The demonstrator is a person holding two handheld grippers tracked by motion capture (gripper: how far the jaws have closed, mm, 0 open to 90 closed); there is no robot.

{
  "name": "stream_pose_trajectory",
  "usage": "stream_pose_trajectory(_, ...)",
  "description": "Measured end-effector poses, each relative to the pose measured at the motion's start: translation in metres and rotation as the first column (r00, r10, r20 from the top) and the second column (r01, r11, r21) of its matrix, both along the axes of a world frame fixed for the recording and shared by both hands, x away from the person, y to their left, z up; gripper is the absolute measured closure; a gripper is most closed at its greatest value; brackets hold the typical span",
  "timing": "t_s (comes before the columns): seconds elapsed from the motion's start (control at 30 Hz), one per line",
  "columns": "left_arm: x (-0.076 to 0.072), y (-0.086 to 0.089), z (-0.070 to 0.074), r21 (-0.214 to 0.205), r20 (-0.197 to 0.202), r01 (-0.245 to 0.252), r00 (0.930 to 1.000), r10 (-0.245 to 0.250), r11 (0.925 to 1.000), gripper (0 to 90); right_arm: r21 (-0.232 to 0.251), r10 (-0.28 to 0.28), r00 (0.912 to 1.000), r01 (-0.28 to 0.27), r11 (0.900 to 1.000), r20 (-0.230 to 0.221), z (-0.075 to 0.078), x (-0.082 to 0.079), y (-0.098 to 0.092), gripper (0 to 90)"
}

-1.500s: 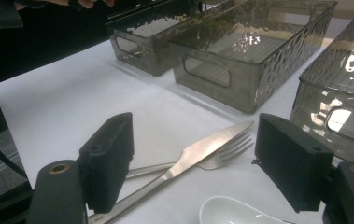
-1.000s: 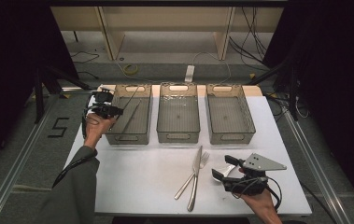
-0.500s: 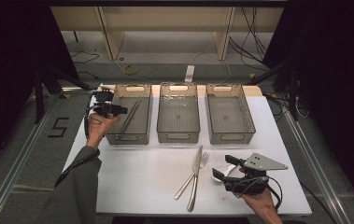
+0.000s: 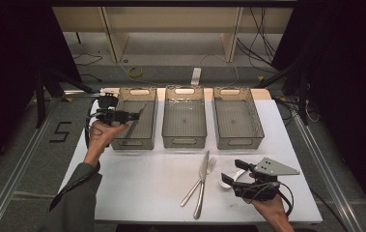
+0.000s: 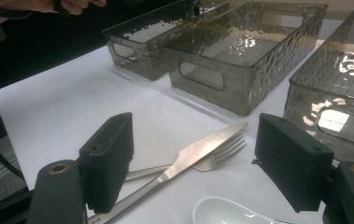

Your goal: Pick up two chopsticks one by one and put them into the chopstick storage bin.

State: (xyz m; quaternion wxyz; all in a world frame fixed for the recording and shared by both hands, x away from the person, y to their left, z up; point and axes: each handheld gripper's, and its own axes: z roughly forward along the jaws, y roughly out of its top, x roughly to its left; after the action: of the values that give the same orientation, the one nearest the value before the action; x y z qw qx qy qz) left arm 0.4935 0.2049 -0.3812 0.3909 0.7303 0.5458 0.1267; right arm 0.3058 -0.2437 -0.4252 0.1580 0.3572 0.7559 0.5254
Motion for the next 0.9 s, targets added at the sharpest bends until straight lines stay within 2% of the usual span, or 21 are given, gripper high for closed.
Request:
stream_pose_trajectory(0.07, -0.009, -0.004, 0.001, -0.005, 0.008, 0.028, 0.9996, -0.028, 0.9996, 24.9, -0.001, -0.003, 1.0000, 0.003, 1.0000, 0.001, 0.001, 0.000, -0.001, 28.9)
stream_pose_trajectory(0.27, -0.039, -0.013, -0.004, 0.007, 0.040, 0.070, 0.9967, -0.070, 0.9975, 22.7, -0.007, -0.024, 0.9997, 0.024, 0.9997, -0.001, 0.002, 0.003, -0.010, 28.9)
stream_pose_trajectory(0.37, -0.050, -0.014, -0.006, -0.018, 0.069, 0.079, 0.9946, -0.077, 0.9967, 22.7, -0.014, -0.037, 0.9993, 0.037, 0.9992, -0.006, 0.002, 0.006, -0.017, 28.9)
stream_pose_trajectory(0.43, -0.055, -0.016, -0.007, -0.021, 0.079, 0.083, 0.9936, -0.081, 0.9963, 22.7, -0.019, -0.053, 0.9986, 0.052, 0.9985, -0.008, 0.002, 0.008, -0.021, 28.9)
stream_pose_trajectory(0.57, -0.067, -0.024, -0.010, -0.022, 0.113, 0.113, 0.9875, -0.110, 0.9933, 22.7, -0.033, -0.067, 0.9977, 0.067, 0.9972, -0.006, 0.002, 0.011, -0.026, 28.9)
stream_pose_trajectory(0.7, -0.079, -0.030, -0.016, -0.026, 0.124, 0.143, 0.9826, -0.139, 0.9894, 22.2, -0.065, -0.084, 0.9962, 0.083, 0.9944, -0.023, 0.000, 0.013, -0.028, 29.0)
stream_pose_trajectory(0.8, -0.087, -0.031, -0.019, -0.016, 0.163, 0.152, 0.9756, -0.147, 0.9883, 21.6, -0.081, -0.099, 0.9944, 0.096, 0.9921, -0.036, -0.002, 0.017, -0.030, 29.3)
stream_pose_trajectory(0.83, -0.089, -0.030, -0.019, -0.030, 0.175, 0.142, 0.9753, -0.135, 0.9894, 21.6, -0.083, -0.102, 0.9942, 0.098, 0.9916, -0.036, -0.003, 0.019, -0.031, 29.3)
stream_pose_trajectory(0.9, -0.093, -0.029, -0.020, -0.068, 0.183, 0.146, 0.9743, -0.132, 0.9869, 21.6, -0.093, -0.112, 0.9928, 0.107, 0.9899, -0.044, -0.004, 0.023, -0.034, 29.5)
